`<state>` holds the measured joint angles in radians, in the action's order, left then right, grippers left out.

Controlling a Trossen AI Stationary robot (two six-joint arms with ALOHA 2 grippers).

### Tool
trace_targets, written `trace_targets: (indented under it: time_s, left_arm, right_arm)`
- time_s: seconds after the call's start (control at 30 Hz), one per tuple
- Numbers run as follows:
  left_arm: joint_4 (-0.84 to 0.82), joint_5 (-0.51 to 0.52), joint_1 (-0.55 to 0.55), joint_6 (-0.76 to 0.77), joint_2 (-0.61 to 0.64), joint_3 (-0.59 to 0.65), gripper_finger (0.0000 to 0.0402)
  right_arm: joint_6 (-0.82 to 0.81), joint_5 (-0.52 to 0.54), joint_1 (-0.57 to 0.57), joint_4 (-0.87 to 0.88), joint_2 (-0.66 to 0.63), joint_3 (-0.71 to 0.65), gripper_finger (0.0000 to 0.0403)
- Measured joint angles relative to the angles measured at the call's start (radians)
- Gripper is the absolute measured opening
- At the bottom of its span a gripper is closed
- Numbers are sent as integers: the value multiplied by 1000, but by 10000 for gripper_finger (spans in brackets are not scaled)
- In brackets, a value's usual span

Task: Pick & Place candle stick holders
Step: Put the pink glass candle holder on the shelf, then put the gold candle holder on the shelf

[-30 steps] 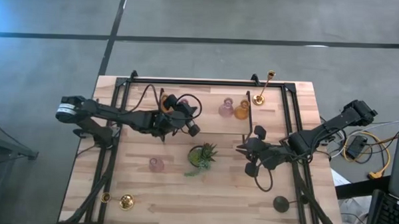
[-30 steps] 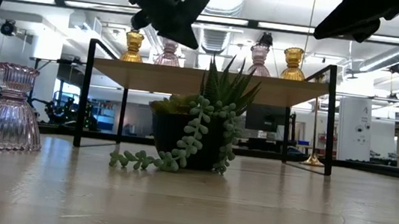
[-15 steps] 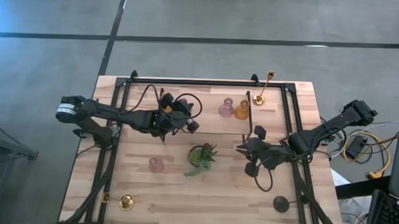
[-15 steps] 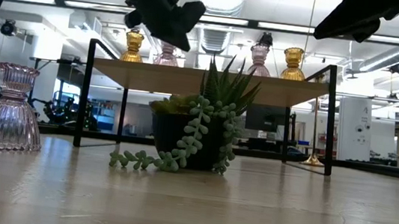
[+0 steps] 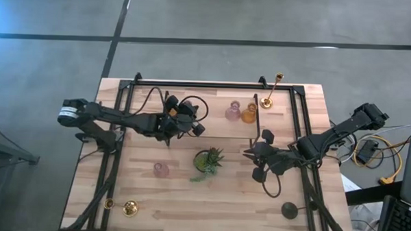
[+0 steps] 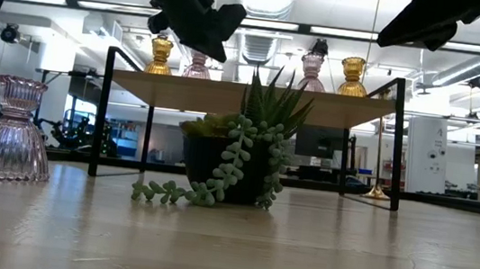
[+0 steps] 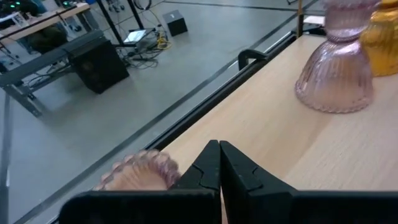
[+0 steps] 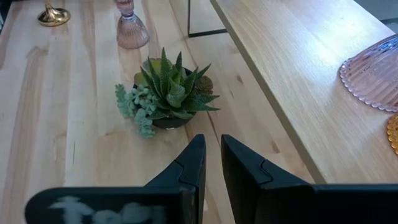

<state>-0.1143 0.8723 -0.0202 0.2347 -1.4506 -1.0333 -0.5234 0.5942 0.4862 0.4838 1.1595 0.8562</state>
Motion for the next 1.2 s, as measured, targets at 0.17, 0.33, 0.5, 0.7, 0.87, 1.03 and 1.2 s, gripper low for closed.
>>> trace_targets:
  time_s: [0.17, 0.33, 0.5, 0.7, 0.87, 1.03, 1.2]
  left_arm:
    - [22, -77, -10, -53, 17, -43, 0]
    - [48, -86, -39, -158, 53, -94, 0]
    - [54, -89, -72, -264, 118, -114, 0]
    - [34, -86, -82, -340, 207, -109, 0]
    - [-21, -67, -84, -366, 284, -108, 0]
    - [-158, -36, -98, -327, 372, -108, 0]
    - [-289, -36, -134, -244, 440, -87, 0]
  right_arm:
    - [0, 0, 0, -1, 0, 0, 43]
    - [0, 0, 0, -2, 0, 0, 43]
    - [0, 0, 0, -2, 0, 0, 43]
    - [0, 0, 0, -3, 0, 0, 43]
    - [0, 0, 0, -4, 0, 0, 43]
    - [-1, -33, 0, -4, 0, 0, 43]
    - [0, -53, 0, -3, 0, 0, 43]
